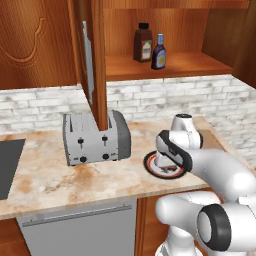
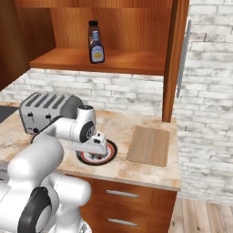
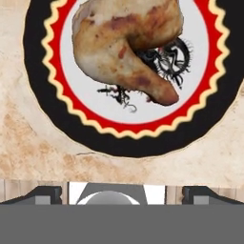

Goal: Pick the chicken drumstick from the plate and place it on the cutting board. Then pick the condiment bottle from the cabinet and place it next to the cutting board.

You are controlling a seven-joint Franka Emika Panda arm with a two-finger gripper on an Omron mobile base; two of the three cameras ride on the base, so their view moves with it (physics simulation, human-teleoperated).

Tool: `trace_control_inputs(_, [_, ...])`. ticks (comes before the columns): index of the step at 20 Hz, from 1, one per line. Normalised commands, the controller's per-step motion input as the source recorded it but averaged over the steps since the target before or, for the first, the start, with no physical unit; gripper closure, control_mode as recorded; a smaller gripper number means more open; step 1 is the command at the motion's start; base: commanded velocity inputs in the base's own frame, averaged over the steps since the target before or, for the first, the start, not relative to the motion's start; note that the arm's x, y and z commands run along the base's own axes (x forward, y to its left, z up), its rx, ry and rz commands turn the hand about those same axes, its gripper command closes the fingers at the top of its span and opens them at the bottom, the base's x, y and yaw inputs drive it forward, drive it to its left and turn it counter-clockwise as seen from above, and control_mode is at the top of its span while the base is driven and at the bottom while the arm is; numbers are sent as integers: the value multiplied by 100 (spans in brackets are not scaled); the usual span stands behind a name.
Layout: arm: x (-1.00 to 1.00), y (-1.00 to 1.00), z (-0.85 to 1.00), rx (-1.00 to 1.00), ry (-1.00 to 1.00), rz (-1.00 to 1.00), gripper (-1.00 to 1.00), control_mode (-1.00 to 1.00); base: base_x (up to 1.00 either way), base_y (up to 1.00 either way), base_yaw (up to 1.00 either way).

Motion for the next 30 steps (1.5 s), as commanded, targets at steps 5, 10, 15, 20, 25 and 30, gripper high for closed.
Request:
trace_control_inputs(5, [37, -1, 0, 0, 9, 0, -100, -100, 0, 0, 0])
trace_control_inputs(10, [28, -6, 0, 0, 7, 0, -100, -100, 0, 0, 0])
trace_control_inputs(15, [20, -8, -4, 0, 4, 0, -100, -100, 0, 0, 0])
trace_control_inputs(20, [4, 0, -12, 0, 4, 2, -100, -100, 0, 0, 0])
trace_control_inputs(25, [0, 0, -22, 0, 6, 7, -100, -100, 0, 0, 0])
trace_control_inputs(30, [0, -1, -23, 0, 5, 10, -100, -100, 0, 0, 0])
